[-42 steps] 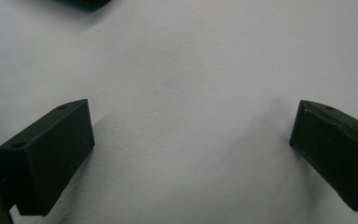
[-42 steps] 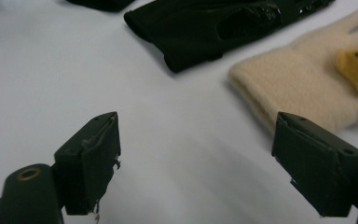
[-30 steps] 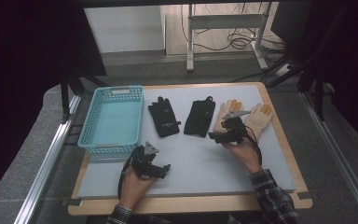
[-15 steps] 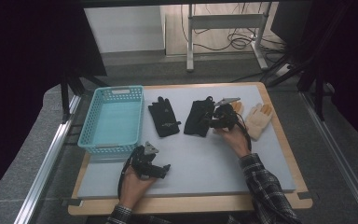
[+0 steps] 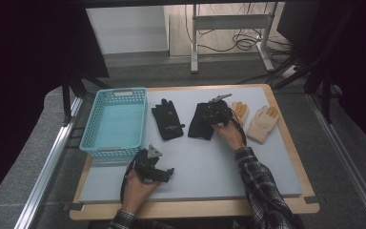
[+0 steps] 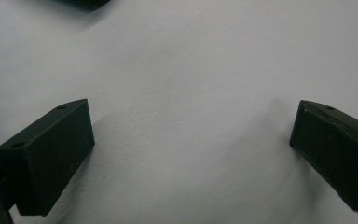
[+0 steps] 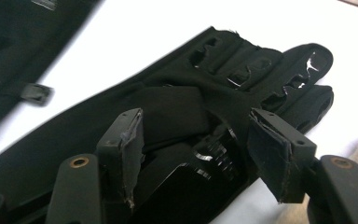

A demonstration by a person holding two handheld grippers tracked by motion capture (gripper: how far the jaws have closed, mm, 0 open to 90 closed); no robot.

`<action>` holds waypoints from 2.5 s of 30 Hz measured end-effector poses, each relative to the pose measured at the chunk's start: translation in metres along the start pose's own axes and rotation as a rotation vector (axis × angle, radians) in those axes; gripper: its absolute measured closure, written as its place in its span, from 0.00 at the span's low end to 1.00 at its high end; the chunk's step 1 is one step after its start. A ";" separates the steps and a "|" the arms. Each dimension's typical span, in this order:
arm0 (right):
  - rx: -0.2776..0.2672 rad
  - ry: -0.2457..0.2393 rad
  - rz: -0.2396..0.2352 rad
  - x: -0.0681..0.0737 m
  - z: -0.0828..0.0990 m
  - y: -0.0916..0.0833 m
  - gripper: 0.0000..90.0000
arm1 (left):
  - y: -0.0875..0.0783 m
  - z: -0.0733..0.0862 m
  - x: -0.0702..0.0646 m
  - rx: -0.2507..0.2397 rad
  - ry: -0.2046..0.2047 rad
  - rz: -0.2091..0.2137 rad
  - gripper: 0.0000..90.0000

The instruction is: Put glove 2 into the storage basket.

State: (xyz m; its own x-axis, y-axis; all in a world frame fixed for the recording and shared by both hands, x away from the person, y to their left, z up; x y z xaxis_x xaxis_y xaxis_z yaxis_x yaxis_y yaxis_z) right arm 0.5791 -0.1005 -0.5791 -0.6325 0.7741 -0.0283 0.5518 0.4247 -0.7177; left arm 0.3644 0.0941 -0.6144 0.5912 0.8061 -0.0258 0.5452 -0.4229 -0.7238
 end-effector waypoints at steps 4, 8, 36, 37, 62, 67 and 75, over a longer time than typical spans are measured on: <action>0.026 0.014 -0.021 -0.001 0.001 0.008 0.46 | 0.000 0.000 0.000 0.000 0.000 0.000 0.00; 0.047 0.032 -0.044 0.002 0.001 0.008 0.59 | 0.000 0.000 0.000 0.001 -0.001 0.001 0.00; -0.051 -0.088 -0.194 0.060 -0.014 -0.073 0.92 | 0.000 0.000 0.000 -0.004 -0.002 -0.001 0.00; -0.054 -0.094 -0.203 0.065 -0.013 -0.079 0.92 | 0.000 0.000 0.000 -0.004 -0.003 0.000 0.00; -0.033 -0.137 -0.285 0.126 0.064 -0.115 0.70 | 0.000 -0.001 0.000 -0.007 -0.006 -0.002 0.00; -0.052 -0.121 -0.227 0.101 0.054 -0.120 0.70 | 0.000 -0.001 -0.001 -0.007 -0.008 -0.002 0.00; -0.023 -0.115 -0.215 0.088 0.054 -0.096 0.69 | 0.000 0.000 0.000 -0.002 -0.002 -0.001 0.00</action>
State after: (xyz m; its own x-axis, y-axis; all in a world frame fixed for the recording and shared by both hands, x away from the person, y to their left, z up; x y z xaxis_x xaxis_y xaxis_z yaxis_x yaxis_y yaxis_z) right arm 0.4414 -0.0983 -0.5505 -0.7939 0.6065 0.0437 0.4091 0.5859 -0.6995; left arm 0.3643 0.0938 -0.6142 0.5894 0.8075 -0.0258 0.5474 -0.4226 -0.7223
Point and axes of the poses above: each handheld gripper's, and its own axes: y roughly forward along the jaws, z roughly out of its underside, x roughly to its left, the point moved 9 cm from there along y, roughly forward along the jaws, and after that the axes turned 1 degree about -z, right-handed, at the moved point
